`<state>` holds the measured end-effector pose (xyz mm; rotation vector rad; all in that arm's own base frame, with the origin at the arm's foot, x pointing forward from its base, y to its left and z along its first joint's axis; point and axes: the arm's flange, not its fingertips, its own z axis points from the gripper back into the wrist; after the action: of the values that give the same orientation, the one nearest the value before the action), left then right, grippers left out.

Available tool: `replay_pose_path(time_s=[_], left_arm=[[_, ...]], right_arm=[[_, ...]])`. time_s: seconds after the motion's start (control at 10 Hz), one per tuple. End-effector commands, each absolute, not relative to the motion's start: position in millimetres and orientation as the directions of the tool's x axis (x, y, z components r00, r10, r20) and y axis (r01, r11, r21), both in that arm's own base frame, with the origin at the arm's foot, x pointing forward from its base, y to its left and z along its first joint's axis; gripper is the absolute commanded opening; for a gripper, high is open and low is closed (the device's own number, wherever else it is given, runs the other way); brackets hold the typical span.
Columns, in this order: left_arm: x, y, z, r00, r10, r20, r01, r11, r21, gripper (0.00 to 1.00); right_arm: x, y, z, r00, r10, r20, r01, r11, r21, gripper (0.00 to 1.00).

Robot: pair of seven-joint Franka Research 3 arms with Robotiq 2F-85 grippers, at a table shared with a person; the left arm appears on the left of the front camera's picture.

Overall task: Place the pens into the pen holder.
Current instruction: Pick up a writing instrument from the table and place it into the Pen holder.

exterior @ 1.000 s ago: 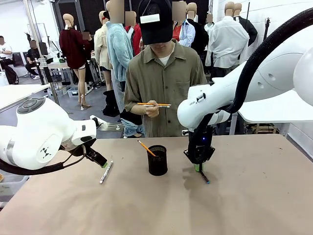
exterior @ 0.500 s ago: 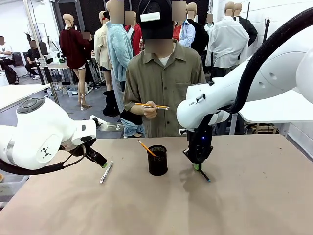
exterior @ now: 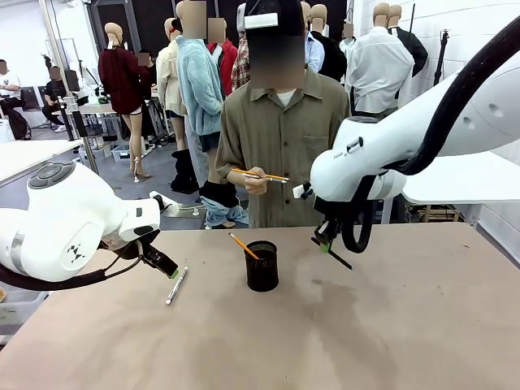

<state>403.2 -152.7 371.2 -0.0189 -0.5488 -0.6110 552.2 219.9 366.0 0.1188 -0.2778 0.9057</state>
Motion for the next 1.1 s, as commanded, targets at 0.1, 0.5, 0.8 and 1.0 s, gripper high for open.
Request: replay_pose_path(time_s=[0.1,0.5,0.8,1.0], left_arm=[[403.2,-150.8,371.5,0.683,-0.536,0.496,0.547,0.826,0.139,1.0],[403.2,-150.8,371.5,0.683,-0.536,0.496,0.547,0.826,0.139,1.0],[403.2,-150.8,371.5,0.683,-0.536,0.496,0.547,0.826,0.139,1.0],[403.2,-150.8,371.5,0.683,-0.536,0.496,0.547,0.826,0.139,1.0]], right_arm=[[536.6,196.0,364.5,0.364,0.776,0.514,-0.928,0.352,0.126,0.0],[537.8,173.6,374.2,0.207,0.721,0.661,-0.978,0.152,0.141,0.0],[533.0,142.0,379.5,0.077,0.668,0.74,-0.99,-0.037,0.137,0.0],[492.3,63.1,409.1,-0.008,0.568,0.823,-0.998,-0.059,0.031,0.0]])
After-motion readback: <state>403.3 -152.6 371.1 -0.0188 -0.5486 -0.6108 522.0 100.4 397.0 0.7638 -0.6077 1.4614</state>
